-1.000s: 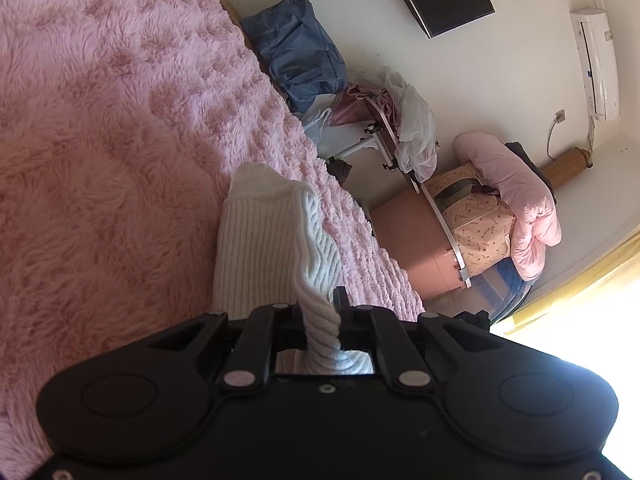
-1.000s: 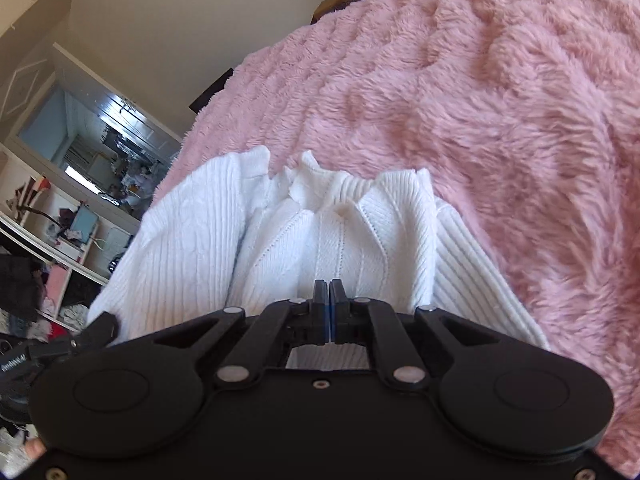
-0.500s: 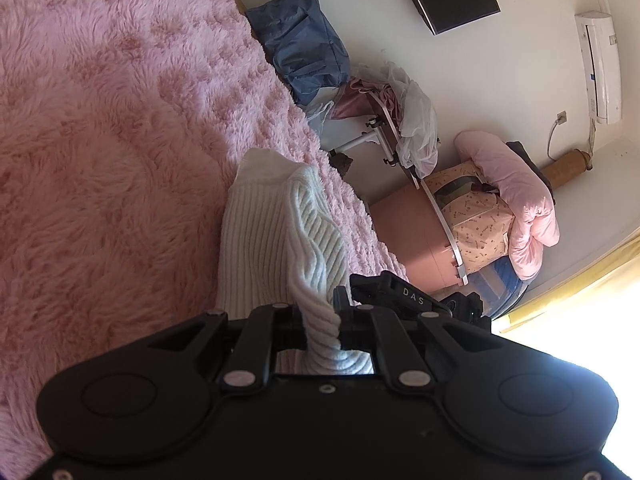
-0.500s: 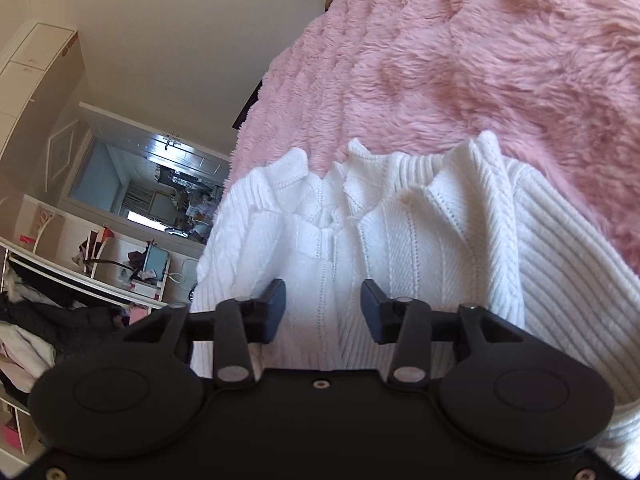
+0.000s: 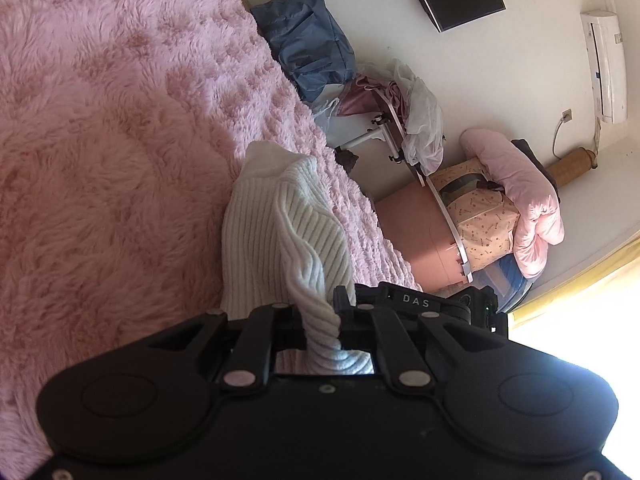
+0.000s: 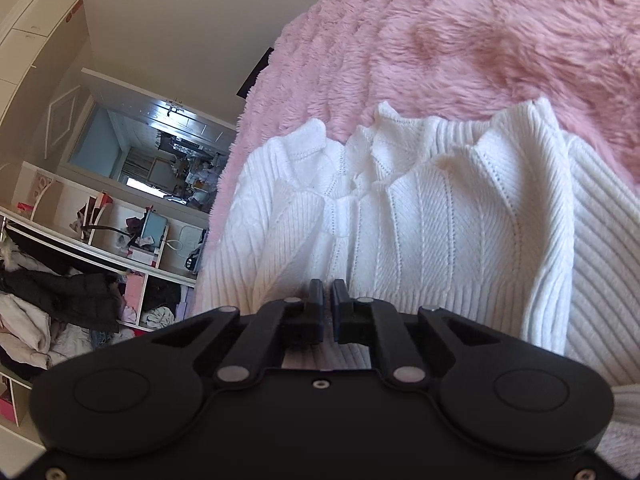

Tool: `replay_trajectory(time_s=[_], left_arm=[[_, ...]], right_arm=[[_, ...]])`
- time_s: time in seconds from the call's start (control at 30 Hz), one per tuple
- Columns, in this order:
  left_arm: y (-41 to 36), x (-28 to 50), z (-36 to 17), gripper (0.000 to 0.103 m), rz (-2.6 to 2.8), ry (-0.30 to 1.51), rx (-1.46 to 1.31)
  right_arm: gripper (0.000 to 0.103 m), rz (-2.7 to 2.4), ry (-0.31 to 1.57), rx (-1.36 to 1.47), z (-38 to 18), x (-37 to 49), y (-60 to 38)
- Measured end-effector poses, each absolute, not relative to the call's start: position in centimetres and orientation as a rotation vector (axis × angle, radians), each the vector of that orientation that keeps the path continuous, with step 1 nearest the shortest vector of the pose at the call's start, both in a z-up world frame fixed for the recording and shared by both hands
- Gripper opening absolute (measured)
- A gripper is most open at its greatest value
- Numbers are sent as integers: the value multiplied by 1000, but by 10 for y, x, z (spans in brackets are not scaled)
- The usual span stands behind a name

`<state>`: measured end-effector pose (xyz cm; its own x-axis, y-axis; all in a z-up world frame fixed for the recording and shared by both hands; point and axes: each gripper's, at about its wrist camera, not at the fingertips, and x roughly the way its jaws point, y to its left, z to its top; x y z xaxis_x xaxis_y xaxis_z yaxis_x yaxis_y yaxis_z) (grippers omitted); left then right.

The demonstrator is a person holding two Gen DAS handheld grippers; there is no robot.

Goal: Fold small clothes

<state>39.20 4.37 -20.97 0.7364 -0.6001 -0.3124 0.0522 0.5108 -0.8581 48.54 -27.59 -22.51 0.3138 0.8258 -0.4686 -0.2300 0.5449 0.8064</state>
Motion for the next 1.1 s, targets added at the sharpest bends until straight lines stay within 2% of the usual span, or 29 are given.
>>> replay_trajectory(time_s=[0.43, 0.77, 1.1], left_arm=[[45, 390, -217, 7, -414, 667, -977], [19, 409, -203, 7, -474, 648, -970], [-18, 431, -189, 8, -517, 661, -916]], right_arm=[[5, 797, 908, 699, -198, 473, -291], [5, 665, 812, 692, -175, 475, -345], [5, 489, 856, 560, -209, 491, -353]])
